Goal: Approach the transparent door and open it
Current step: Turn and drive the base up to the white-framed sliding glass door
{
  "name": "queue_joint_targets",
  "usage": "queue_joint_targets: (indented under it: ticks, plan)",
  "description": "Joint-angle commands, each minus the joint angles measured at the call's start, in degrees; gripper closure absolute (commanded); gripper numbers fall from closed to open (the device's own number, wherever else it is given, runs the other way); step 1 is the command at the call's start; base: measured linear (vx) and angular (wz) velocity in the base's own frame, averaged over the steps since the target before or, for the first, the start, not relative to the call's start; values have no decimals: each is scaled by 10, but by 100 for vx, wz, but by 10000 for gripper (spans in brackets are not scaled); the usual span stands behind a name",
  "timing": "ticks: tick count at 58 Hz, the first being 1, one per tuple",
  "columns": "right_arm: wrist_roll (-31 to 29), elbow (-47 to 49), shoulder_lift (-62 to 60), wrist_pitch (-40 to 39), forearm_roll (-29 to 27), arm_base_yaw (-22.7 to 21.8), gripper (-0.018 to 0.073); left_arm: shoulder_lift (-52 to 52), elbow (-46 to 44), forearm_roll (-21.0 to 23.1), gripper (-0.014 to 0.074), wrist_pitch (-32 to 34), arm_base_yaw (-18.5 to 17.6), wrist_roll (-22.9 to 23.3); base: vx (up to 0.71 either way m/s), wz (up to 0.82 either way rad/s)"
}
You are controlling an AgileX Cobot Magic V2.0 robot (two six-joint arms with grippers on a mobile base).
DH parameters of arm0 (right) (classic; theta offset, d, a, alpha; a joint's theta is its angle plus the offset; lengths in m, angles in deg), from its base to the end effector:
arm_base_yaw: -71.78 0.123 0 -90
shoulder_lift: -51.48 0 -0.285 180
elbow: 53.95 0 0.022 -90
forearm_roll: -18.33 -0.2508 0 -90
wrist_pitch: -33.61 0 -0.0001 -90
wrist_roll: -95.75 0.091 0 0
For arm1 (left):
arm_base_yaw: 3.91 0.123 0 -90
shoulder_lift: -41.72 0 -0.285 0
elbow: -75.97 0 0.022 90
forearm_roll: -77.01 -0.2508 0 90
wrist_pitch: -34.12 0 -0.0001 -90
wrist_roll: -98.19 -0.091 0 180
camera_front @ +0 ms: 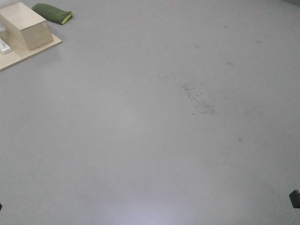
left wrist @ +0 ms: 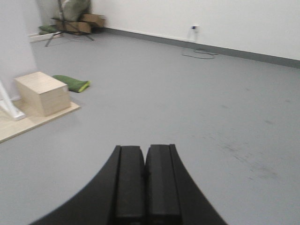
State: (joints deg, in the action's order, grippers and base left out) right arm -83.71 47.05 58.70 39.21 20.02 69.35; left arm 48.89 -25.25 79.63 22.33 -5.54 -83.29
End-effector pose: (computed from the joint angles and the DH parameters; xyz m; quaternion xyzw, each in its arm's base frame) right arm 0.0570 -0.0027 0.1943 0.0091 0.7182 -0.0227 0.6954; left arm 0.0560 -0.0024 0.1859 0.0067 0.7531 -0.0191 0.6576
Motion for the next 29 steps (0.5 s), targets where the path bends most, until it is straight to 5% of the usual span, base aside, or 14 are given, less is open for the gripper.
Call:
queue_joint_targets:
  ticks: [1,29]
  plan:
    - [-5,-7,-8,-48,1,-2,564,-7,14,5,602,48,-1,4,63,52]
    - [-5,-7,-8,-48,1,-2,564,-7,14,5,602,48,-1,4,61,56]
